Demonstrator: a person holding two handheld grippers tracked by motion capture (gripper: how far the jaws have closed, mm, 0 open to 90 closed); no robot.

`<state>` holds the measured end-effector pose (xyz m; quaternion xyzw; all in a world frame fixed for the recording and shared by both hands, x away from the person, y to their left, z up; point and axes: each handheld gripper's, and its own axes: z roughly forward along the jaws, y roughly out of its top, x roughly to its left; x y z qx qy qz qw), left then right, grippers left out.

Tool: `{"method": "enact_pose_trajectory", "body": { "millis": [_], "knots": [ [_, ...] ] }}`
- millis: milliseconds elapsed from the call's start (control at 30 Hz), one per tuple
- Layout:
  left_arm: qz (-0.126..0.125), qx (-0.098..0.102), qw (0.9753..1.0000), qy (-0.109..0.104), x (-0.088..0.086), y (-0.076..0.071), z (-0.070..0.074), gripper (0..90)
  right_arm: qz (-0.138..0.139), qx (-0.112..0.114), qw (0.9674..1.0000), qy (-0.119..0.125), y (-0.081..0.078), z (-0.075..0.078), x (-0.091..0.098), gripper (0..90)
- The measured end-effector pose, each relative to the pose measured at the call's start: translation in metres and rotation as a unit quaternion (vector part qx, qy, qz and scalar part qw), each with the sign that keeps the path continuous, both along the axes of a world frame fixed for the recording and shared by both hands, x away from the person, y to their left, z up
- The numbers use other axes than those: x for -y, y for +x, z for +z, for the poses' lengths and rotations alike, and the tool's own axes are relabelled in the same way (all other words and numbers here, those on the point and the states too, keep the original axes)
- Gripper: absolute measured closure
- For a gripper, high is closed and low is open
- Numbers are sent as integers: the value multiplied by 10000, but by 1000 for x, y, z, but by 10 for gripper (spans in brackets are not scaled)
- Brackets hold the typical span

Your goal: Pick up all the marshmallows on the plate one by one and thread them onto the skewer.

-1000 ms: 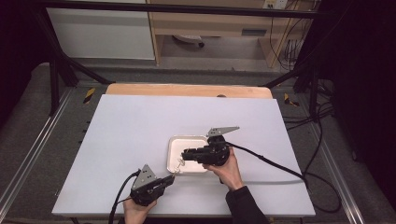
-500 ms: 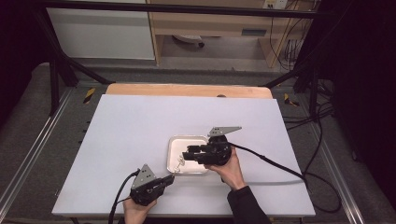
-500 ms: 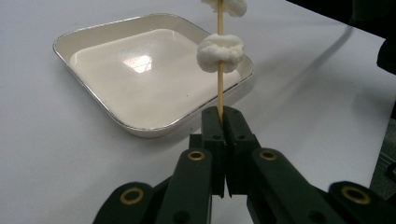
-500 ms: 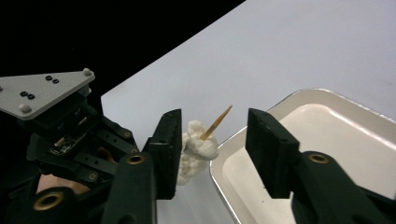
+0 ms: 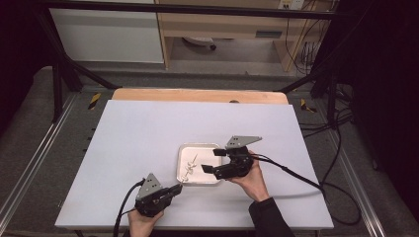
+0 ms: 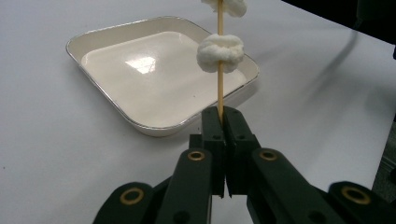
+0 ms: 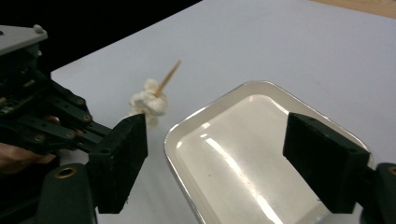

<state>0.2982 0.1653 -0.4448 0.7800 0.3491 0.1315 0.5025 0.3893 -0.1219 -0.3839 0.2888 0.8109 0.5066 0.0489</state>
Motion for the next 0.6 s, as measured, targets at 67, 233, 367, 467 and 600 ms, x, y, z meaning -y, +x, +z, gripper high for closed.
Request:
{"method": "enact_pose_trajectory", "body": {
  "millis": [67,233,367,467,600],
  "knots": [
    [14,-6,10000,-7,-1,0,0,884,-137,46,9999,-64,0,-2,7,165],
    [16,4,10000,10,-1,1,2,883,-482,95,9986,-185,-1,-7,27,82],
    [23,3,10000,10,-3,1,3,883,-668,130,9971,-342,-4,-12,42,35],
    [30,-9,10000,20,-3,2,5,883,-803,128,9955,-490,-6,-16,54,14],
    [-4,-4,10000,73,-2,3,7,883,-983,101,9928,-684,-10,-24,69,7]
  ]
}}
